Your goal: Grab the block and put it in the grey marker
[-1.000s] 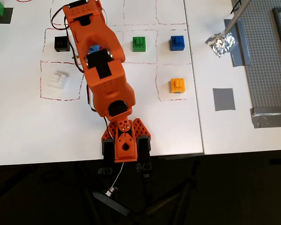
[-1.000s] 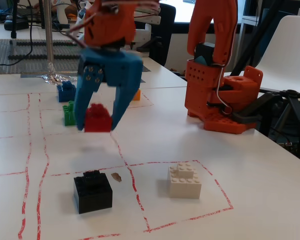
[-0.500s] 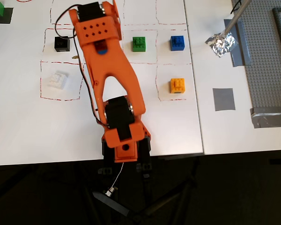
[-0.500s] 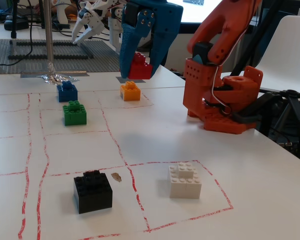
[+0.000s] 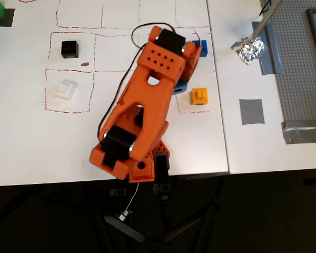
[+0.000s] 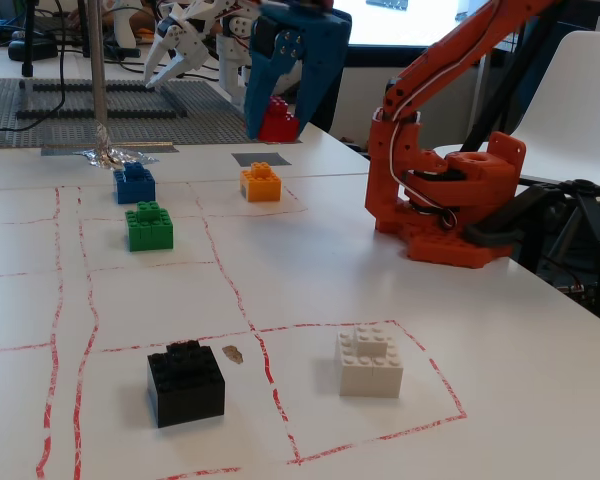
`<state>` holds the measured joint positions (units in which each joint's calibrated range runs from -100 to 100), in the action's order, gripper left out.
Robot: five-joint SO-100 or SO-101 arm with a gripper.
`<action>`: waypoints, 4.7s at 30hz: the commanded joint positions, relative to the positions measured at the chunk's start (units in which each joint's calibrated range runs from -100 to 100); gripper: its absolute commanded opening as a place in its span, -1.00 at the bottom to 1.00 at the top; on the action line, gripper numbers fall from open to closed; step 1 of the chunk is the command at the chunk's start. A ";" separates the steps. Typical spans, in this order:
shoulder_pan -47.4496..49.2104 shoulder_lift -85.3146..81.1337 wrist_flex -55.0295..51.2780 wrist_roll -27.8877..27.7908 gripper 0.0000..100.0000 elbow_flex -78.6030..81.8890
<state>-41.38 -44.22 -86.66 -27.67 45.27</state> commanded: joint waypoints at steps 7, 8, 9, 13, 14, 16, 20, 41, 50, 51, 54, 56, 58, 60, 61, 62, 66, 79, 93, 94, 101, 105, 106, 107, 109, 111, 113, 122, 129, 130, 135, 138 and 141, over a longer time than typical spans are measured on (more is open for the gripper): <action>-23.86 18.67 11.31 -9.72 -1.00 -12.99; -25.89 20.57 12.45 -10.45 -1.00 -14.53; -27.75 22.55 13.59 -11.14 -1.00 -15.98; -34.10 30.05 16.78 -13.48 -1.00 -22.60; -35.51 31.77 17.43 -13.97 -1.00 -24.14; -37.98 35.47 18.41 -14.80 -1.00 -27.13; -42.04 42.54 20.29 -15.73 -1.00 -33.48; -46.80 62.53 21.84 -16.26 -0.90 -50.62; -48.21 62.62 23.23 -16.46 -0.48 -49.44; -48.30 62.27 23.23 -16.56 -0.45 -49.16; -48.74 60.98 22.33 -17.05 -0.33 -48.80; -48.74 59.77 20.94 -17.19 -0.28 -48.80; -48.74 57.96 17.68 -17.58 -0.25 -49.35; -48.92 55.21 12.53 -18.32 -0.24 -50.07; -48.92 53.57 9.27 -18.75 -0.24 -50.25; -48.92 51.59 6.00 -19.29 -0.25 -50.25; -47.60 41.85 -3.87 -20.07 -0.33 -46.35; -15.40 9.45 -8.94 -7.37 -0.71 -17.80; 27.22 -4.85 11.64 15.48 -1.00 0.34; 28.89 -5.89 14.00 16.95 -1.00 1.88; 37.89 -16.57 36.29 25.54 -1.00 21.64; 41.60 -24.33 42.49 27.50 -1.00 32.43; 41.95 -26.14 43.23 27.89 -1.00 34.61; 41.95 -28.12 44.13 28.08 -1.00 36.96; 41.60 -32.34 44.86 28.28 -1.00 41.50; 40.89 -35.96 44.70 28.28 -1.00 45.21; 39.92 -38.89 44.13 28.03 -1.00 48.21; 40.18 -48.28 39.64 27.30 -1.00 52.38; 40.10 -54.14 36.29 27.35 -1.00 54.37; 40.10 -55.00 35.72 27.35 -1.00 54.46; 39.74 -55.26 35.23 27.69 -1.00 54.46; 39.83 -55.26 35.23 27.64 -1.00 54.46; 39.66 -55.26 35.23 27.99 -1.00 54.46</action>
<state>-0.40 -98.62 -51.61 0.17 98.92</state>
